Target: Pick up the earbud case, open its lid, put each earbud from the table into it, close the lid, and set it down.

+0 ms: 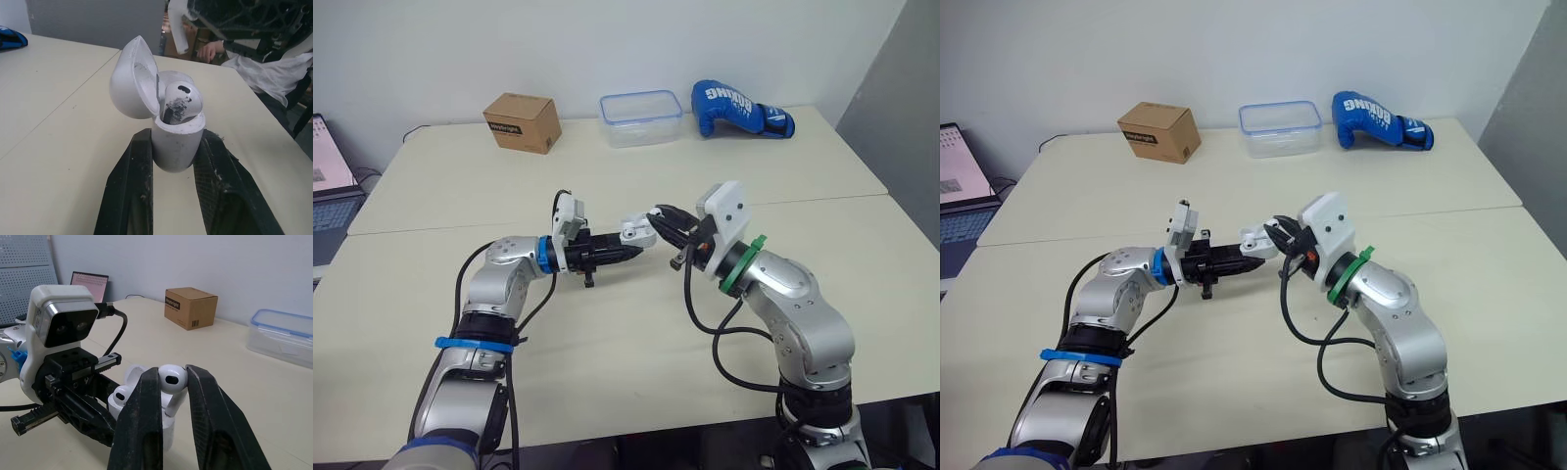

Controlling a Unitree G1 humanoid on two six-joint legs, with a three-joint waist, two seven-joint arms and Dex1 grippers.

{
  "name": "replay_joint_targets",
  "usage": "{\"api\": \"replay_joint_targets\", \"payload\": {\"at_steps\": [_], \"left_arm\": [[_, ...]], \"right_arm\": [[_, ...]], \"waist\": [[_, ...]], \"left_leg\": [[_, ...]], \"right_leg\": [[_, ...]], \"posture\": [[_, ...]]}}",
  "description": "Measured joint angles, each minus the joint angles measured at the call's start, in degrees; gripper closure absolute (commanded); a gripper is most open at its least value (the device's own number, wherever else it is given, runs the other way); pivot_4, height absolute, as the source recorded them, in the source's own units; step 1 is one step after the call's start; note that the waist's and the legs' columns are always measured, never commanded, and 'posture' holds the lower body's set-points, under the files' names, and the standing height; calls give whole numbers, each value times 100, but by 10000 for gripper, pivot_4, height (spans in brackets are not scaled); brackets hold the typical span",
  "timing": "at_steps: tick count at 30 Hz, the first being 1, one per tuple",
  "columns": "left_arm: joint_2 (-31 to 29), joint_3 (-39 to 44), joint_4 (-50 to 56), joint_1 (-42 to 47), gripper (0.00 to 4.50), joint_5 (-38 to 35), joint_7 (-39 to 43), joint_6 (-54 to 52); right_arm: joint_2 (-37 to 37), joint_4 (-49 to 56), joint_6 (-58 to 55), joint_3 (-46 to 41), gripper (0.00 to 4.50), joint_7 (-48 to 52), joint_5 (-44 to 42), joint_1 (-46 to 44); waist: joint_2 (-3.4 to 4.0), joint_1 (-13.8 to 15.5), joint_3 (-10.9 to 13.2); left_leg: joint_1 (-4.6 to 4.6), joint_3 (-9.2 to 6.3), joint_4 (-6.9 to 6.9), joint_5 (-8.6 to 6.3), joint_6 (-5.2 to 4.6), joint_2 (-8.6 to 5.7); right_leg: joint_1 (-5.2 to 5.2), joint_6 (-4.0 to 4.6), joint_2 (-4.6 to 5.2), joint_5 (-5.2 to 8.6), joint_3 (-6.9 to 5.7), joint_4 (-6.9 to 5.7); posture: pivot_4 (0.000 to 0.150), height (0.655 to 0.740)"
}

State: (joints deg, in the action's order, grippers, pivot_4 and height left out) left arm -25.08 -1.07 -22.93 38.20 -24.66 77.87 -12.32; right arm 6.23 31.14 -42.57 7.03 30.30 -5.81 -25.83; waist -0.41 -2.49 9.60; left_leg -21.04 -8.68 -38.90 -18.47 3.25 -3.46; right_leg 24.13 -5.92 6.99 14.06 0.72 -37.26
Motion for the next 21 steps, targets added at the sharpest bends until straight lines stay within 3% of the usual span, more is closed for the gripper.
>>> {"api": "replay_joint_targets", "payload": {"at_steps": [21], "left_arm": [[-43, -43, 23, 0, 37391, 8, 49, -104]], "right_arm": [[272, -226, 351, 441, 41260, -379, -184, 146]], "waist": [[0, -11, 0]], "left_leg": [[0, 0, 1, 0, 0, 1]], "right_leg": [[-1, 0, -2, 0, 0, 1]], "posture": [[1500, 7307]]}}
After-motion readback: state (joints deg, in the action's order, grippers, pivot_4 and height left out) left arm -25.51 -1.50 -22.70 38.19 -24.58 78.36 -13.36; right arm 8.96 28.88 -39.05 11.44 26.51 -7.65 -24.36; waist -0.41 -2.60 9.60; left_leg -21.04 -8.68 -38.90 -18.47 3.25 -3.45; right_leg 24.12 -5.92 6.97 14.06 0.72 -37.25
